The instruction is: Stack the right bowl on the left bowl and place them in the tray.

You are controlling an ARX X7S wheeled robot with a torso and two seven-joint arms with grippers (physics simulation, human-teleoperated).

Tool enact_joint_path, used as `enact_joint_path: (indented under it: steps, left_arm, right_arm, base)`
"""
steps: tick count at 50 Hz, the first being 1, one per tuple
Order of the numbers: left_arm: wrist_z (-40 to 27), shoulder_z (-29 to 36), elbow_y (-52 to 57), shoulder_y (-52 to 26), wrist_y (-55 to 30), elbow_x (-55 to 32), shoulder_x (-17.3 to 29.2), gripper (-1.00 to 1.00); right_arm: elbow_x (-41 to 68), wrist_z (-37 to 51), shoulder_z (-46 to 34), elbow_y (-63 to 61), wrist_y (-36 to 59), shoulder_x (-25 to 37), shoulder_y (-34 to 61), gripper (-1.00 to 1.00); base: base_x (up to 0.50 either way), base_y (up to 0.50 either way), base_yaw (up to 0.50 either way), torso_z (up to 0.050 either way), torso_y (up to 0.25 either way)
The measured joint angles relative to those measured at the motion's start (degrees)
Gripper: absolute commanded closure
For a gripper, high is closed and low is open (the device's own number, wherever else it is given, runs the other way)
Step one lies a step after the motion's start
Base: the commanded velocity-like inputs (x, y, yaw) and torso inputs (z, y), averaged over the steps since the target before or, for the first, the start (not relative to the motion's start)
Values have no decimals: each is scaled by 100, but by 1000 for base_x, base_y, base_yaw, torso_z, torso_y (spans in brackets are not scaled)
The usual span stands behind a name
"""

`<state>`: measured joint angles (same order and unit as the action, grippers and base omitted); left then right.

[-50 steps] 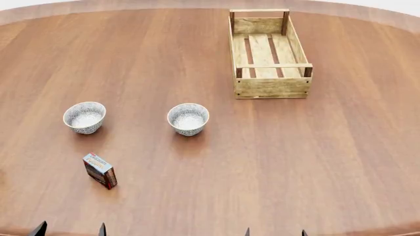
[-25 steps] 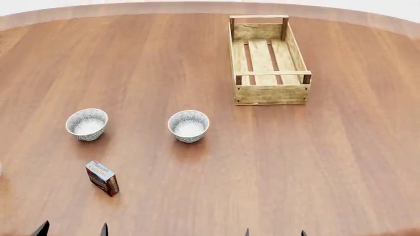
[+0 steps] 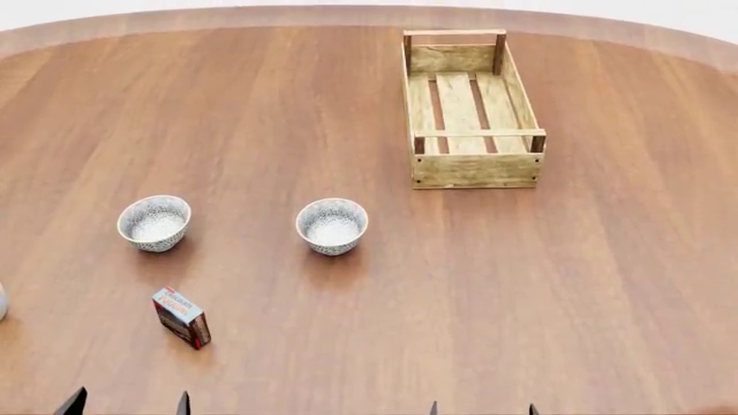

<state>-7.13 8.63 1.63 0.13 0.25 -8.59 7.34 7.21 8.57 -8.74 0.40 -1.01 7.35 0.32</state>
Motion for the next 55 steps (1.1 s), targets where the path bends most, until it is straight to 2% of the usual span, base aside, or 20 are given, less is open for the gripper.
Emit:
enact_joint_path:
  steps: [11,31,49,55]
  left_arm:
    - [-239,12,338,113,193,102,56,-100]
    - [-811,-7,1526,619,1161,673,181,-100]
    - [-1018,31,1790,751,1592,750,271,-100]
    - [-1059,41,1808,758,1632,731,309,-100]
  right_arm:
    - [46,105,-2,-303,-289,63,-118,-100]
    - [-138,379,109,-1188,-1896,183,-580,-100]
    - [-313,536,121,-1341,-2634,274,-744,-100]
    - [-231,548,94,-1358,-2700,298,-761,-100]
  base:
    - [0,0,0,4,-1]
    - [0,0,0,0,0]
    - [0,-1,0,0,0]
    - [0,-460,0,0,0]
